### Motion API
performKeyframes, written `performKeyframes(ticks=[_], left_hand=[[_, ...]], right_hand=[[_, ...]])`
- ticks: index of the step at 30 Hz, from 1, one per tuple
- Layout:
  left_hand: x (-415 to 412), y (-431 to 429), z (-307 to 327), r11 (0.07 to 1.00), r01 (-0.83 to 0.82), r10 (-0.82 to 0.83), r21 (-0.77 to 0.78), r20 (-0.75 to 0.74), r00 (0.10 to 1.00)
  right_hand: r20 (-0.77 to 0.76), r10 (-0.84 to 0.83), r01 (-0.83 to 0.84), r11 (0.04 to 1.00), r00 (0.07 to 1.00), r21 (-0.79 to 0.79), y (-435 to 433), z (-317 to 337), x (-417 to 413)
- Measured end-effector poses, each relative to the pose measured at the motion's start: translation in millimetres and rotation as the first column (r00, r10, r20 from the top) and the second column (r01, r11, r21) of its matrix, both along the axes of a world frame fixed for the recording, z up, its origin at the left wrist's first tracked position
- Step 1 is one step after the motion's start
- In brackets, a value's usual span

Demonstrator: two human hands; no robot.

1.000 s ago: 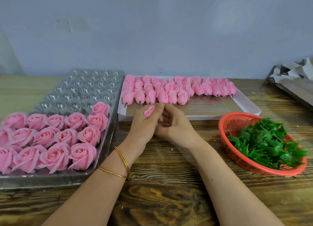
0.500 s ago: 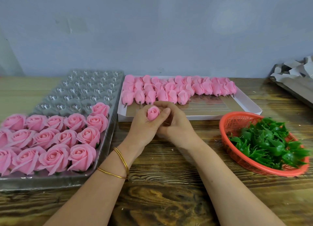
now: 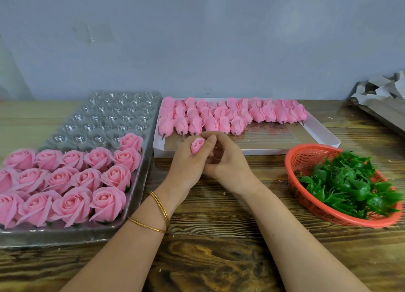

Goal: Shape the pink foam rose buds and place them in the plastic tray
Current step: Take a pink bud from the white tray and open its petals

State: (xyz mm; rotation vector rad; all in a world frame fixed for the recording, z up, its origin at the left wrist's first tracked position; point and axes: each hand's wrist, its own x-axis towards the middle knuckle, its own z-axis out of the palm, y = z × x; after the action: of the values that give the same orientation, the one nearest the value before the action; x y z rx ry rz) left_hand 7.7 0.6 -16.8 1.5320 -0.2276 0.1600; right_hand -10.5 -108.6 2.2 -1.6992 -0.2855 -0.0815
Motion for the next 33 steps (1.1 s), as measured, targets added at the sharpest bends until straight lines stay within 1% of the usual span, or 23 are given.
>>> performKeyframes(ticks=[5,9,11,13,15,17,20,23,26,33], left_hand=[[-0.3,3.3,2.9,0.999,0.033,-0.033,0.021,-0.008,0.999],[-1.4,2.2,3.9,0.999,0.004,-0.005,0.038,0.017,1.000],[-3.5,0.7,6.2,0.999,-0.014,0.012,0.043,0.050,0.999],[-4.0,0.5,9.1,0.996,-0.041,0.030,0.083,0.124,0.992],[-4.2,0.8,10.3,0.989,-0.056,0.029,0.137,0.197,0.980],[-3.4,1.6,9.0,0.988,-0.063,0.030,0.143,0.222,0.975],[-2.6,1.0,5.9,0.987,-0.049,0.021,0.154,0.182,0.983],[-4.0,0.4,4.5,0.987,-0.024,0.000,0.161,0.148,0.989],[-3.7,0.8,3.8,0.985,-0.007,-0.022,0.172,0.165,0.986],[-2.2,0.9,3.2,0.971,-0.071,0.038,0.229,0.145,0.989]], right_hand=[[-0.065,0.038,-0.034,0.998,0.997,0.057,-3.7,3.2,-0.9],[-0.071,0.014,-0.011,0.999,0.997,0.048,-4.3,4.1,-1.3],[-0.062,-0.020,0.024,0.998,0.998,0.063,-3.5,5.8,-1.5],[-0.045,-0.079,0.083,0.992,0.996,0.098,-2.9,7.7,-0.9],[-0.053,-0.124,0.132,0.974,0.991,0.185,-3.7,9.5,0.3],[-0.057,-0.129,0.139,0.959,0.990,0.247,-4.7,10.4,1.5],[-0.066,-0.117,0.128,0.970,0.991,0.208,-3.4,9.9,0.0],[-0.083,-0.135,0.144,0.983,0.987,0.114,-1.8,9.4,-3.0],[-0.086,-0.151,0.158,0.983,0.985,0.090,-1.6,10.0,-3.5],[-0.044,-0.168,0.169,0.986,0.985,0.013,-1.3,7.0,1.2]])
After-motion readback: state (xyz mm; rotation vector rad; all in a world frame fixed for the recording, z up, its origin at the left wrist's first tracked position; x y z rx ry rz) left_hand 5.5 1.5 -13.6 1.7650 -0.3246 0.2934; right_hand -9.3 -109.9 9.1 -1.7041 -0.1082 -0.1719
